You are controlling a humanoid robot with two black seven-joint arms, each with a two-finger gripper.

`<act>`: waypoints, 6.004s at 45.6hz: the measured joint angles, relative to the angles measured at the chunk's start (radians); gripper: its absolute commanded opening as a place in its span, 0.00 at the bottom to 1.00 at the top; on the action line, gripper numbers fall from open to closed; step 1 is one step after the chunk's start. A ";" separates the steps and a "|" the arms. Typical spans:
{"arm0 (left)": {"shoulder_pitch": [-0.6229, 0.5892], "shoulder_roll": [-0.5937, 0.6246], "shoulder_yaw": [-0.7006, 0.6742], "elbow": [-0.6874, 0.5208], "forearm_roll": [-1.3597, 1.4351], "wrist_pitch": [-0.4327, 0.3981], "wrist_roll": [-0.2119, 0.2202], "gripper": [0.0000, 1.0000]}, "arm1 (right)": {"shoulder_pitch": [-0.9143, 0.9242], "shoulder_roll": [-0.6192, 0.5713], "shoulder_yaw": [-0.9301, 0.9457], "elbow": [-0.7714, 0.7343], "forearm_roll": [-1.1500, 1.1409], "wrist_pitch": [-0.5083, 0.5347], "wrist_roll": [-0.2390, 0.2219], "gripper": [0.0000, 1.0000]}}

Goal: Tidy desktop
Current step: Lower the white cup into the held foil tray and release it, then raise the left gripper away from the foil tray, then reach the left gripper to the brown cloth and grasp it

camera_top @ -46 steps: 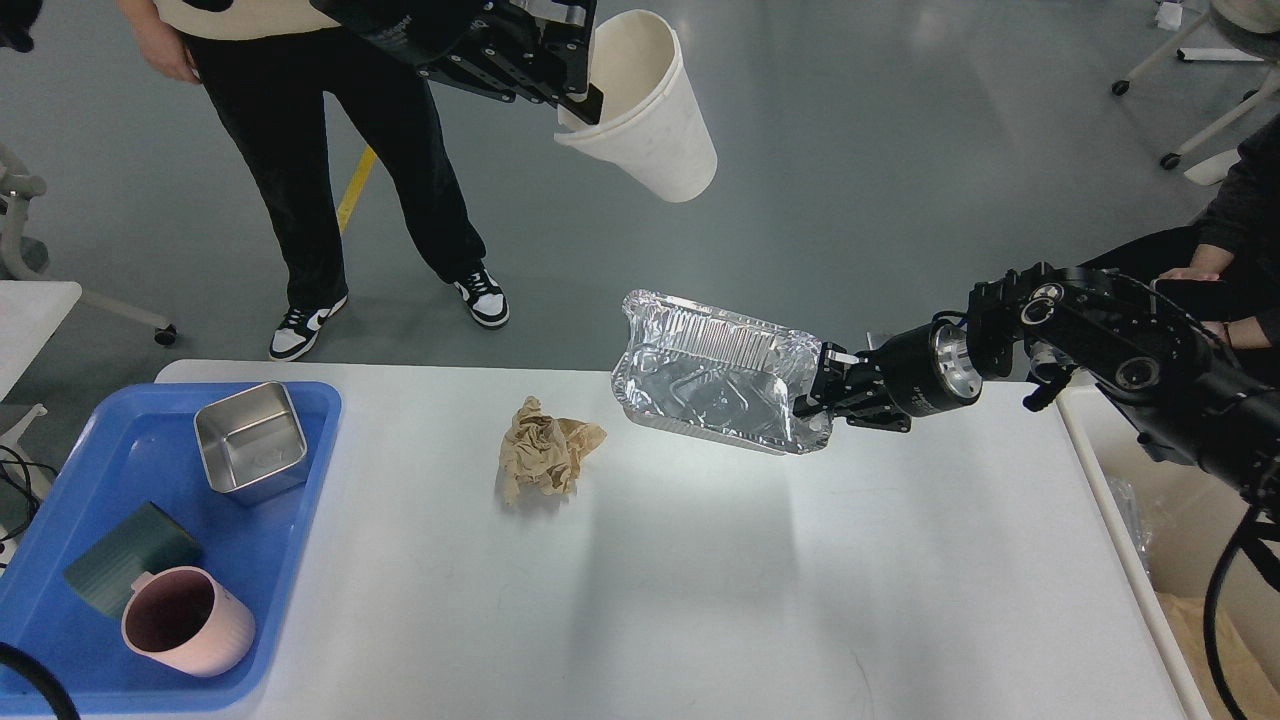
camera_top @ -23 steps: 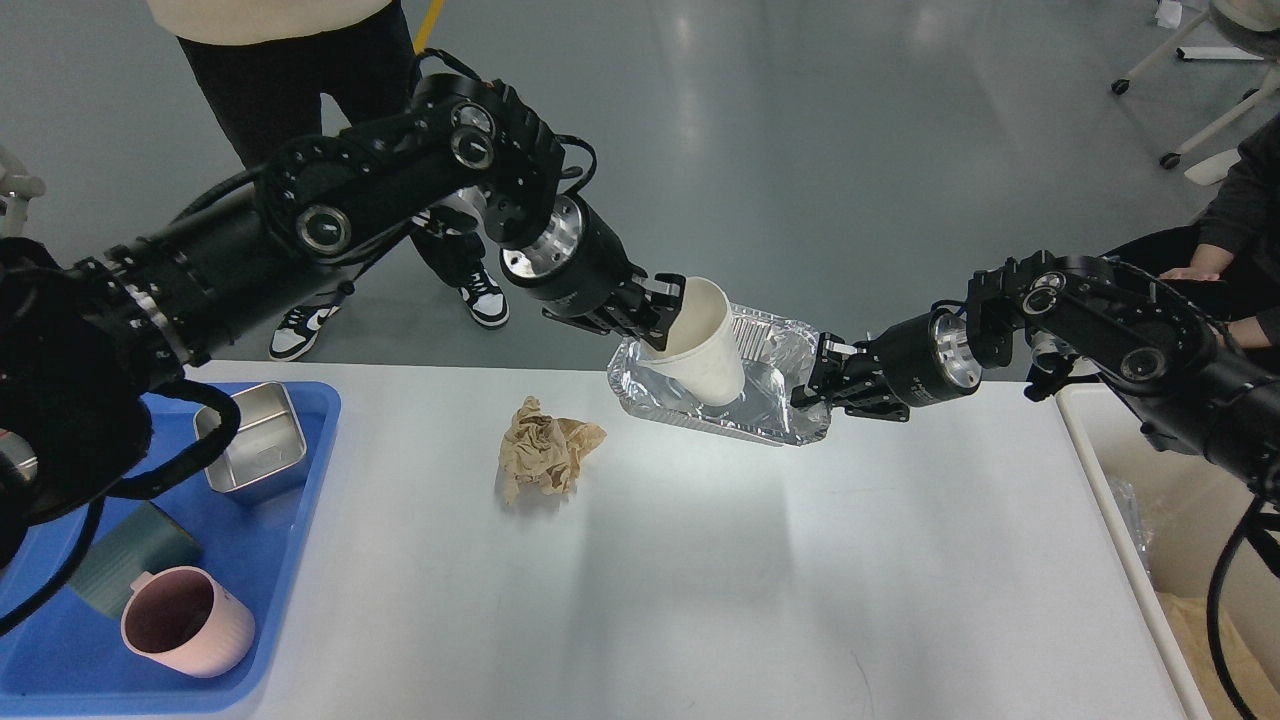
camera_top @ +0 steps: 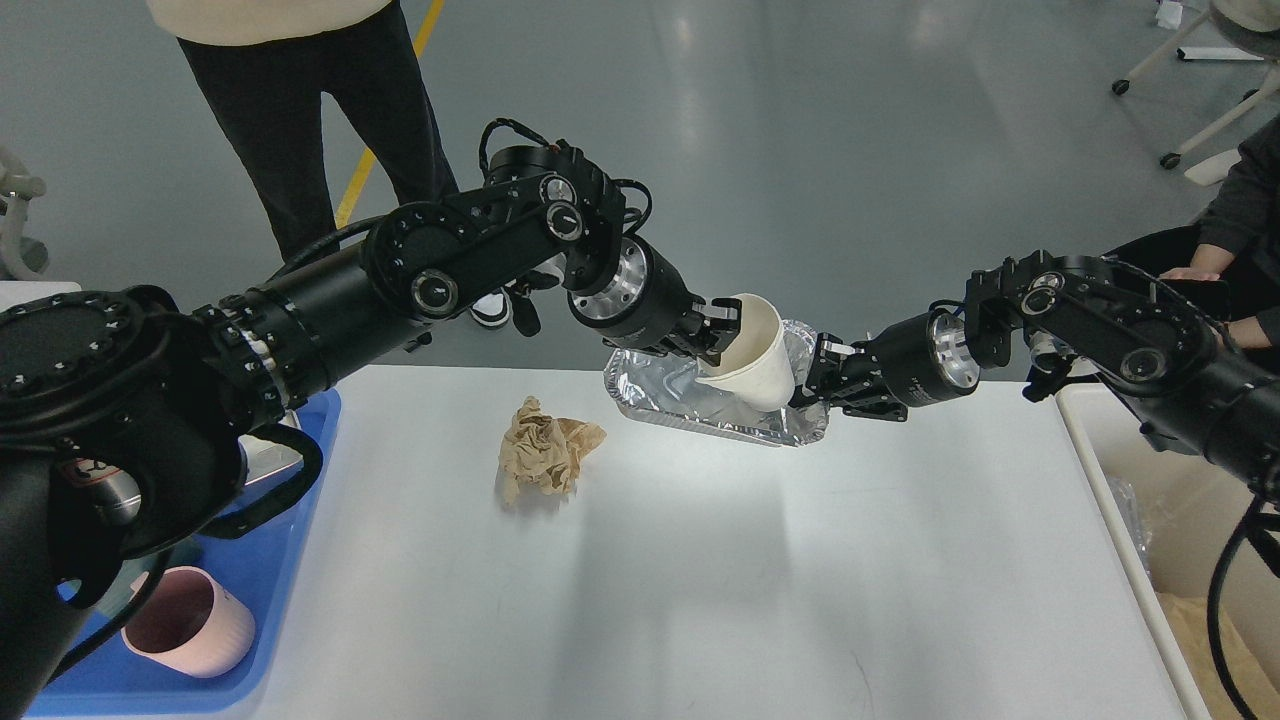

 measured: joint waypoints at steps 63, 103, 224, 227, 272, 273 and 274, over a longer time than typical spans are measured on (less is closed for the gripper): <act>-0.228 0.026 -0.183 -0.010 -0.168 0.138 0.009 0.97 | -0.002 -0.003 0.000 0.005 -0.001 -0.005 0.002 0.00; -0.188 1.001 -0.002 -0.886 -0.444 -0.012 0.163 0.90 | -0.006 0.000 0.000 0.006 -0.002 -0.005 0.001 0.00; 0.413 0.270 0.410 0.003 -0.177 0.591 -0.448 0.92 | -0.022 -0.015 0.003 0.035 -0.002 -0.009 0.000 0.00; 0.421 0.240 0.416 0.037 -0.167 0.591 -0.448 0.92 | -0.022 -0.015 0.003 0.035 -0.002 -0.009 0.000 0.00; 0.475 -0.015 0.508 0.323 -0.158 0.647 -0.371 0.71 | -0.037 -0.019 0.017 0.063 -0.002 -0.019 0.002 0.00; 0.475 -0.016 0.508 0.323 -0.158 0.649 -0.368 0.70 | -0.037 -0.020 0.018 0.063 -0.002 -0.019 0.002 0.00; 0.475 -0.017 0.508 0.323 -0.158 0.650 -0.365 0.69 | -0.037 -0.020 0.018 0.064 -0.002 -0.019 0.002 0.00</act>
